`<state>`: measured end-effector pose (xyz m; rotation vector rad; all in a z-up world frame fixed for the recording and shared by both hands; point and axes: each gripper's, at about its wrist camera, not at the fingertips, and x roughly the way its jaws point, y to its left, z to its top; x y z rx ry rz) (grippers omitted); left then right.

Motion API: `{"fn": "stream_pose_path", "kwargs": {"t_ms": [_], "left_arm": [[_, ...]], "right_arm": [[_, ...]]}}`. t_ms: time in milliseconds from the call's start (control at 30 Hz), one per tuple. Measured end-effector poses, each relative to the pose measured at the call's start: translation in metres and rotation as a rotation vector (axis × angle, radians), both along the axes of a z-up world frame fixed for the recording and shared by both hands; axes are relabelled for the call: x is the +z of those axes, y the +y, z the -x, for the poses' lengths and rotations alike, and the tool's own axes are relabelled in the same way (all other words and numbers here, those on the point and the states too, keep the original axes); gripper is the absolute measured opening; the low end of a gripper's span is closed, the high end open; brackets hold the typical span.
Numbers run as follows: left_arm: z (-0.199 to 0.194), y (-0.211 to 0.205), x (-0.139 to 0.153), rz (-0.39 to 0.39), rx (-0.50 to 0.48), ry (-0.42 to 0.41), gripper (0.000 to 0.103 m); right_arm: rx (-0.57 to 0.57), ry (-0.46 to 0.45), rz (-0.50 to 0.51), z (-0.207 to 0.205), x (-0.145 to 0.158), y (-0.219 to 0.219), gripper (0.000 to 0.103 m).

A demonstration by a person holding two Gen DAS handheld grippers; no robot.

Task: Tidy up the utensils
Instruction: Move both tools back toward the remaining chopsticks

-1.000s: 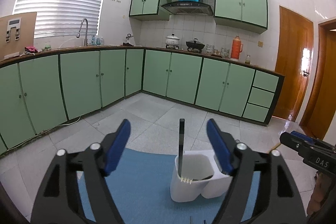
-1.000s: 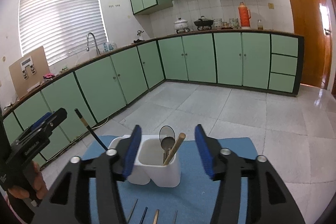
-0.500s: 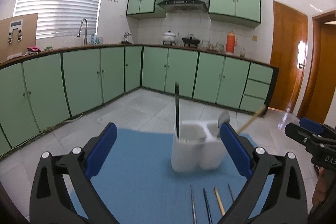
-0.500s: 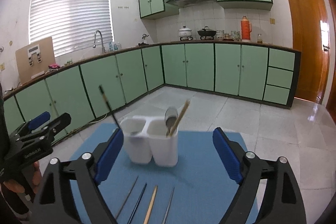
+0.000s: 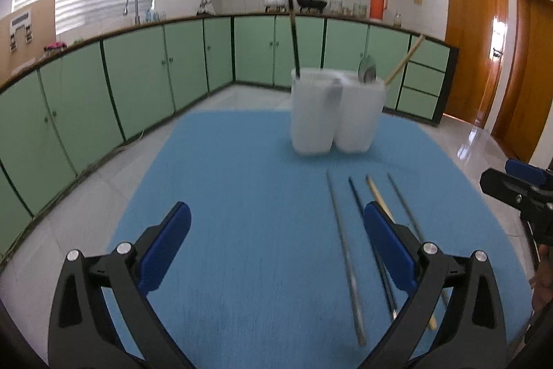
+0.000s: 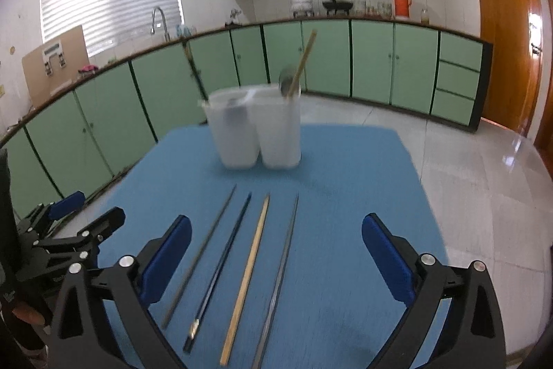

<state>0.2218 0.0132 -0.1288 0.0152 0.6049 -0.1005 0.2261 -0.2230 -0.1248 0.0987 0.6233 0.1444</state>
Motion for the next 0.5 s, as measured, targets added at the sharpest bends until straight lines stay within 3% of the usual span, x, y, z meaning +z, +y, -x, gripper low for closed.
{"fn": "stream_pose_path", "kwargs": {"t_ms": [233,433,500], "left_arm": [[0.025,0.004,-0.019,-0.014,-0.006,0.055,0.097],[0.045,0.003,-0.037,-0.01,-0.006,0.089,0.097],[0.049,0.002,-0.04,-0.016,-0.007,0.097,0.097]], "right_arm": [[0.001,0.073,0.015,0.03,-0.031,0.009,0.094],[-0.011,0.132,0.021,0.054,-0.056,0.009,0.076],[-0.014,0.149,0.03,0.062,-0.063,0.009,0.064]]}}
